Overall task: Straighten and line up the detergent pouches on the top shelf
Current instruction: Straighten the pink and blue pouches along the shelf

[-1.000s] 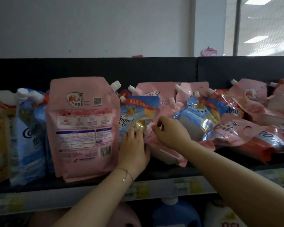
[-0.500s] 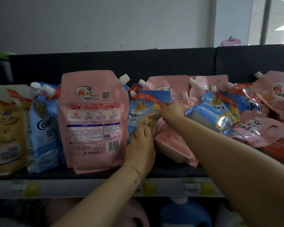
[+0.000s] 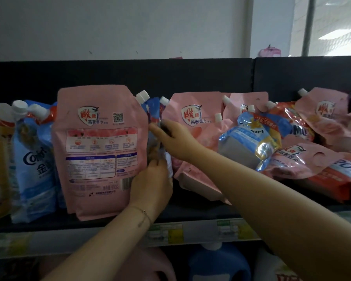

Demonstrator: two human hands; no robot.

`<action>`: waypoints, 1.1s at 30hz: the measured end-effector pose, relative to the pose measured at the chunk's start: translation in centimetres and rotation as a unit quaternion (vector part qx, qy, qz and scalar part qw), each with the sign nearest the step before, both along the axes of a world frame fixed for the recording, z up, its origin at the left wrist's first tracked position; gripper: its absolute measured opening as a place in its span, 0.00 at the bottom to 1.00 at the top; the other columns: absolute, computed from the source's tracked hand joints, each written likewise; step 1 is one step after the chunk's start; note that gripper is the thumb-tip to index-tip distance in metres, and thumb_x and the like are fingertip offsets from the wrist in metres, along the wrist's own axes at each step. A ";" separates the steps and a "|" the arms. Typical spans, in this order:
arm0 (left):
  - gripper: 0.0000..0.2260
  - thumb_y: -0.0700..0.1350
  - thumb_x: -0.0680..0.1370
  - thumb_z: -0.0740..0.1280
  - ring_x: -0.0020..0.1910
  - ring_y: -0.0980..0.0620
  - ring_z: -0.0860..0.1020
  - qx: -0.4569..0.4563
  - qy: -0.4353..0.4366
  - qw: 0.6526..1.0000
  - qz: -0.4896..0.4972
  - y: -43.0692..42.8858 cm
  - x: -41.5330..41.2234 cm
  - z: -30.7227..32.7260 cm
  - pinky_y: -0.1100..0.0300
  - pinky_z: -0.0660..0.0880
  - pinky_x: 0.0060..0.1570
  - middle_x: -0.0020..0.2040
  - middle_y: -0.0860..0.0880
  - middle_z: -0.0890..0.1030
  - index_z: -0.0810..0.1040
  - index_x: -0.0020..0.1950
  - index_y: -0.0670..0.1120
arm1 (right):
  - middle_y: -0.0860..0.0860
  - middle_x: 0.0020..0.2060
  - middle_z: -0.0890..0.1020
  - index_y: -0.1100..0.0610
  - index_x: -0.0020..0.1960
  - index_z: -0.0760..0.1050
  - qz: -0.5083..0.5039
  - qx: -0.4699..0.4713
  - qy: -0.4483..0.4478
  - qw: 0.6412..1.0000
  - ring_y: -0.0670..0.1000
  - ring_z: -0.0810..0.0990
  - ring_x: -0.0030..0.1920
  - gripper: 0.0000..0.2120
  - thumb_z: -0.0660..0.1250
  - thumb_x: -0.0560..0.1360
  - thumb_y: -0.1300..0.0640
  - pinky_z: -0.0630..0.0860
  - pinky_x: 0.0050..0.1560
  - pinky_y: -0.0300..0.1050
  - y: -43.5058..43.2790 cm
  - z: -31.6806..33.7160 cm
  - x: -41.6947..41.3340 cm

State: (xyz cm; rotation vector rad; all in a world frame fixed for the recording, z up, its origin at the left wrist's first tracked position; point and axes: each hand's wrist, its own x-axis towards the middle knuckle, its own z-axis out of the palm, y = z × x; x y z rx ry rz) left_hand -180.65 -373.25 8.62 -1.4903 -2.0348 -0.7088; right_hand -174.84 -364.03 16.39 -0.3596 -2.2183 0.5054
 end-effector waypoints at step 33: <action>0.23 0.55 0.76 0.66 0.60 0.40 0.74 -0.020 -0.294 0.955 -0.024 14.6 3.4 5.5 0.52 0.71 0.57 0.62 0.41 0.76 0.73 0.64 0.40 | 0.48 0.77 0.53 0.47 0.73 0.65 -0.340 0.336 -0.323 0.816 0.51 0.49 0.76 0.21 0.55 0.80 0.54 0.52 0.71 0.50 6.3 -4.4 17.7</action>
